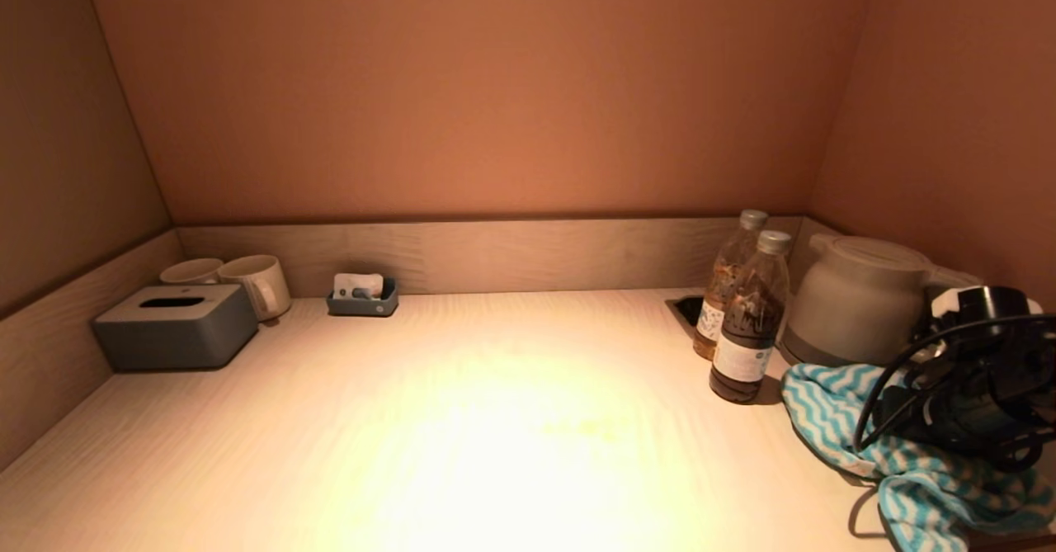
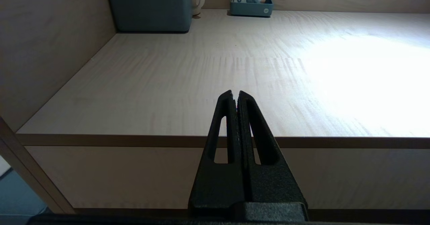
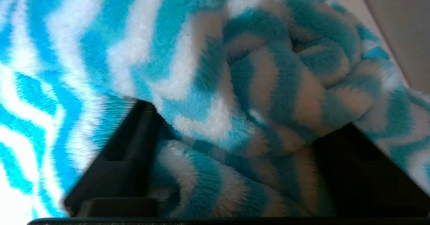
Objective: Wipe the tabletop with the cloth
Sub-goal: Pick up the tablecloth, then sweep the stains on the table
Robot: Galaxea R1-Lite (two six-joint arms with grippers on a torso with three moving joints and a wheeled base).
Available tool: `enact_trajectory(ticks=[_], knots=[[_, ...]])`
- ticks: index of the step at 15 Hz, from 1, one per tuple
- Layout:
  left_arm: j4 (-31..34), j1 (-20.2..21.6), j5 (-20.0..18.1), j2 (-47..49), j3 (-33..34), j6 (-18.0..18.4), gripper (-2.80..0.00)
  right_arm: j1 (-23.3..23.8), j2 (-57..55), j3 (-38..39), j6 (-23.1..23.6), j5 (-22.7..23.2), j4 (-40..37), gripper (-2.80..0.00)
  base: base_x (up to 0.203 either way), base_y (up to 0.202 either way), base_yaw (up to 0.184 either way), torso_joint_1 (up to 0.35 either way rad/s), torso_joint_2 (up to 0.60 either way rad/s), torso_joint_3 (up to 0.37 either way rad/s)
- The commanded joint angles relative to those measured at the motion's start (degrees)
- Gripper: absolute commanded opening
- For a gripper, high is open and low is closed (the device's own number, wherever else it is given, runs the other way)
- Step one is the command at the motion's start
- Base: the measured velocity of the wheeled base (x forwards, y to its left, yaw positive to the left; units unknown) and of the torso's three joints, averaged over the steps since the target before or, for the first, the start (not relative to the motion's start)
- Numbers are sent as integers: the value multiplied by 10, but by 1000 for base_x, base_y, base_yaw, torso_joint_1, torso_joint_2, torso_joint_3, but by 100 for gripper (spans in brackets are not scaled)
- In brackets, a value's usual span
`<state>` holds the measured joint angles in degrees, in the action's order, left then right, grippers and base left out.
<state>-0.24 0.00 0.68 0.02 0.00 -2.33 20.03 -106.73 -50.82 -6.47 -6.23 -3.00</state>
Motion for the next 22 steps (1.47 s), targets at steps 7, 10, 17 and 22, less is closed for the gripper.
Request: enact_trajectory(ticks=[7, 10, 17, 22], knots=[[0, 0, 0, 0, 0, 0, -280, -6, 176, 32, 4, 14, -15, -280, 0, 0, 0, 0, 0, 0], [0, 0, 0, 0, 0, 0, -280, -20, 260, 30, 6, 21, -37, -280, 0, 0, 0, 0, 0, 0], [0, 0, 0, 0, 0, 0, -280, -108, 488, 19, 34, 111, -111, -280, 0, 0, 0, 0, 0, 0], [0, 0, 0, 0, 0, 0, -280, -328, 492, -15, 34, 114, -125, -280, 0, 0, 0, 0, 0, 0]])
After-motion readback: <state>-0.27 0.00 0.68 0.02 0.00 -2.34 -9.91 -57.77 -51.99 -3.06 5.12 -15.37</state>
